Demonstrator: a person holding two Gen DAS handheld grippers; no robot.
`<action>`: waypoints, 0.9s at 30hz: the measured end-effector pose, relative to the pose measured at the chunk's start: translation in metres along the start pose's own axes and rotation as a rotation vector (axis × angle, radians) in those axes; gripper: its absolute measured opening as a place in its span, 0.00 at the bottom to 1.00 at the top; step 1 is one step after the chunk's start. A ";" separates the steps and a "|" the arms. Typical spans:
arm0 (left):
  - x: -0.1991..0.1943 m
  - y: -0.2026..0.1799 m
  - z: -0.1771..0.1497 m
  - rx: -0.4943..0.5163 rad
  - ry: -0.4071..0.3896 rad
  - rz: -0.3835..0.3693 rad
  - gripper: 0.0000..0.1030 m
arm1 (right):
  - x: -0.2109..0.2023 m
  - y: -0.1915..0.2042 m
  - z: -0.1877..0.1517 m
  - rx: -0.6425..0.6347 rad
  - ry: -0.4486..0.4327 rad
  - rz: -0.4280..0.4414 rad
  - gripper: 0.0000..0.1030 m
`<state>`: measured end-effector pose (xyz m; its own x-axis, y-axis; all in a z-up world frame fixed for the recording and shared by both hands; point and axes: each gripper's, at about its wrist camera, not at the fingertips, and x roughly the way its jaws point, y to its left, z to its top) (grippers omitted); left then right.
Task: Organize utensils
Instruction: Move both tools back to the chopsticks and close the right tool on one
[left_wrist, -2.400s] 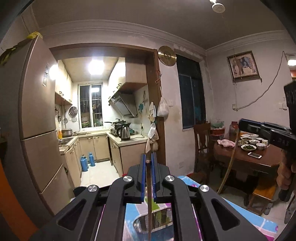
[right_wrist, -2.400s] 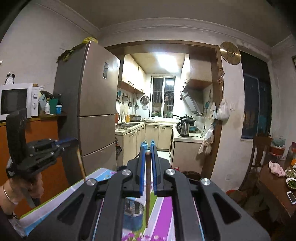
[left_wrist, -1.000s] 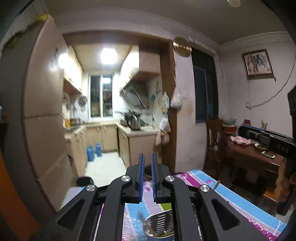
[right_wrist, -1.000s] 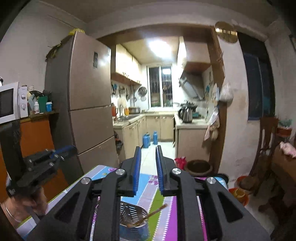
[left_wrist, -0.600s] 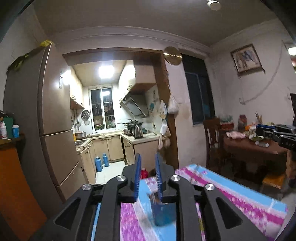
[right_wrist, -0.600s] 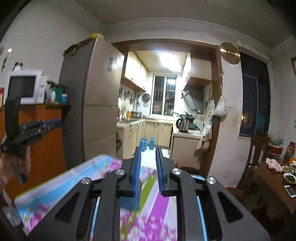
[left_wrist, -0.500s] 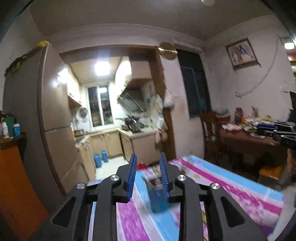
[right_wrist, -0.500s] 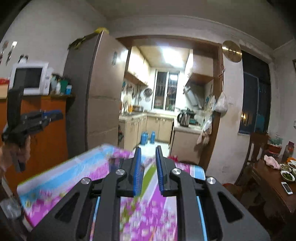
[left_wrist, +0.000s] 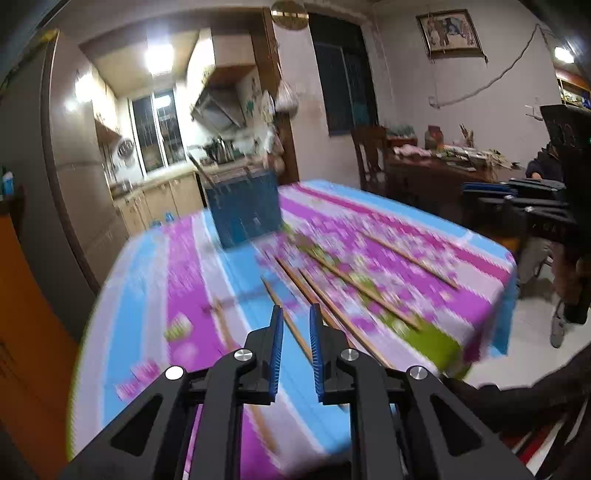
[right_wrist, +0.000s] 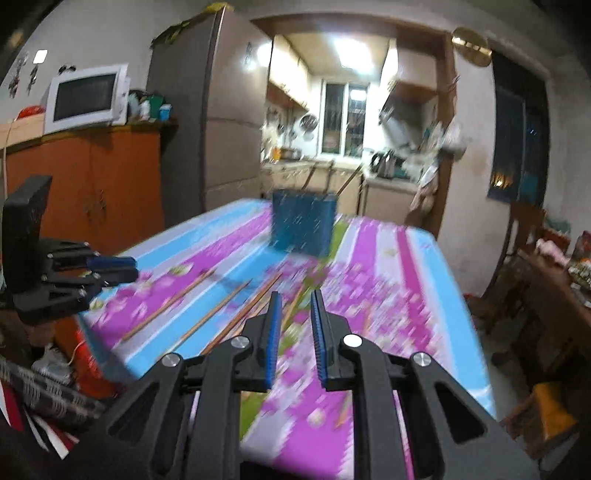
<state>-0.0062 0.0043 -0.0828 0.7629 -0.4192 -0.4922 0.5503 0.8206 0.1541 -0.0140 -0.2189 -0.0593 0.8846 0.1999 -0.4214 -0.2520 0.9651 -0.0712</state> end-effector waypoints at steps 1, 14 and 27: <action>0.001 -0.007 -0.010 -0.012 0.011 -0.005 0.16 | 0.002 0.006 -0.008 0.003 0.015 0.012 0.14; 0.013 -0.032 -0.040 -0.075 0.103 0.045 0.16 | 0.015 0.050 -0.078 -0.023 0.091 0.169 0.14; 0.002 -0.039 -0.042 -0.077 0.080 0.136 0.16 | 0.046 0.090 -0.079 -0.037 0.096 0.116 0.35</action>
<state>-0.0409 -0.0122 -0.1260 0.7973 -0.2727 -0.5385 0.4141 0.8962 0.1594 -0.0271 -0.1366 -0.1570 0.8076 0.2904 -0.5132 -0.3659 0.9293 -0.0499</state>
